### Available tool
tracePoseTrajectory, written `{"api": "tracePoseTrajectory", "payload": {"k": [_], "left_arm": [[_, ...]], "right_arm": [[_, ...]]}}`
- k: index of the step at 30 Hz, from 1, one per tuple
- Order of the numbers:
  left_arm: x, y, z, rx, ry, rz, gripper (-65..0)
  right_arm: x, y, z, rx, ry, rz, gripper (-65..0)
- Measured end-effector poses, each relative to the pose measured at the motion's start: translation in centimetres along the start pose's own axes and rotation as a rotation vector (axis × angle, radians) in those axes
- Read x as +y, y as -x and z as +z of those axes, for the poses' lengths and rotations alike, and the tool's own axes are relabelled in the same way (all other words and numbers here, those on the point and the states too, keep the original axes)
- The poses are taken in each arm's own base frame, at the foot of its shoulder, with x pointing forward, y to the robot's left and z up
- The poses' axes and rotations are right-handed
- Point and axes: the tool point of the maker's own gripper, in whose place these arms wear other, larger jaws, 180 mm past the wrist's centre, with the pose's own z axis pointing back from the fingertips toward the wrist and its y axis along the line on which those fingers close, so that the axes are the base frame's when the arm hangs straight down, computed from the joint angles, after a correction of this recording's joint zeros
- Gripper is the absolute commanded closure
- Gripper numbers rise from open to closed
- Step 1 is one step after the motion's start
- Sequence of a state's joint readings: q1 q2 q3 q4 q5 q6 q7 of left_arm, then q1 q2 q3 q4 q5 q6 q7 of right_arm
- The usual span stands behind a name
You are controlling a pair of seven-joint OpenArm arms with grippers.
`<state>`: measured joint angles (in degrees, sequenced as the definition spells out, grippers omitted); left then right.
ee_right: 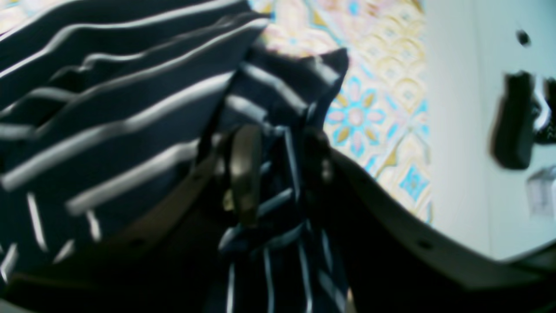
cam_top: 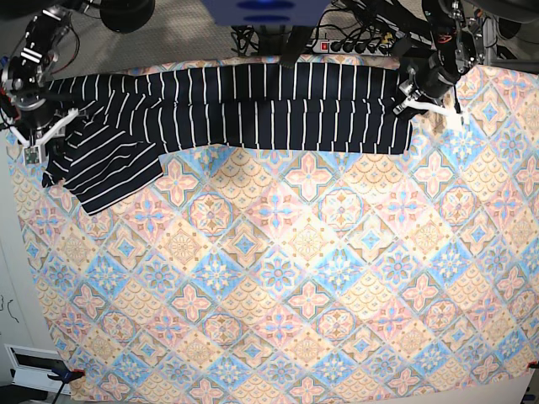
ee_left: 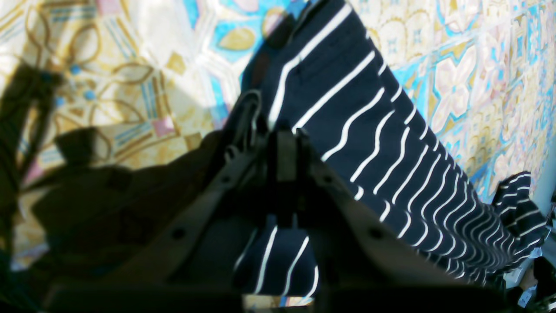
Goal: Fold the T-shirt properly
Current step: 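Fold the sleeve inward over the shirt body with the right gripper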
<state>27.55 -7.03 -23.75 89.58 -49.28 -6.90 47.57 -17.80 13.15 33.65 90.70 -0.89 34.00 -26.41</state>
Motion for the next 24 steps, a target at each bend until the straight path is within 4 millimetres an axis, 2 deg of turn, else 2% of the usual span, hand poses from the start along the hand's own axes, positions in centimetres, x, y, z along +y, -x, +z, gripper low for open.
{"api": "tracePoseTrajectory", "payload": {"k": [3,6,10,14,19,24], "left_arm": [[0.0,0.0,0.0,0.003,0.001,-0.001,0.0],[0.1,0.2,-0.1,0.005,-0.002,0.004,0.0],[0.8,0.7,-0.7,0.016,0.007,0.048,0.0],[0.9,0.9,-1.0,0.023,0.018,0.062,0.0],[0.9,0.8,-1.0,0.019,0.017,0.064,0.0],[0.9,0.9,-1.0,0.021,0.019,0.065,0.0]], "right_arm": [[0.3,-4.0,-1.1,-0.109,-0.011,-0.023,-21.4],[0.5,-6.4,-2.1,-0.153,-0.023,-0.008,-23.5],[1.9,-6.3,-4.9,-0.079,-0.123,0.108,-25.6],[3.4,-5.3,-8.0,-0.013,-0.207,0.116,-26.3],[3.1,-2.9,-10.0,0.103,-0.232,0.128,-26.3],[3.9,-4.1,-11.7,0.059,-0.272,0.095,-26.3]]}}
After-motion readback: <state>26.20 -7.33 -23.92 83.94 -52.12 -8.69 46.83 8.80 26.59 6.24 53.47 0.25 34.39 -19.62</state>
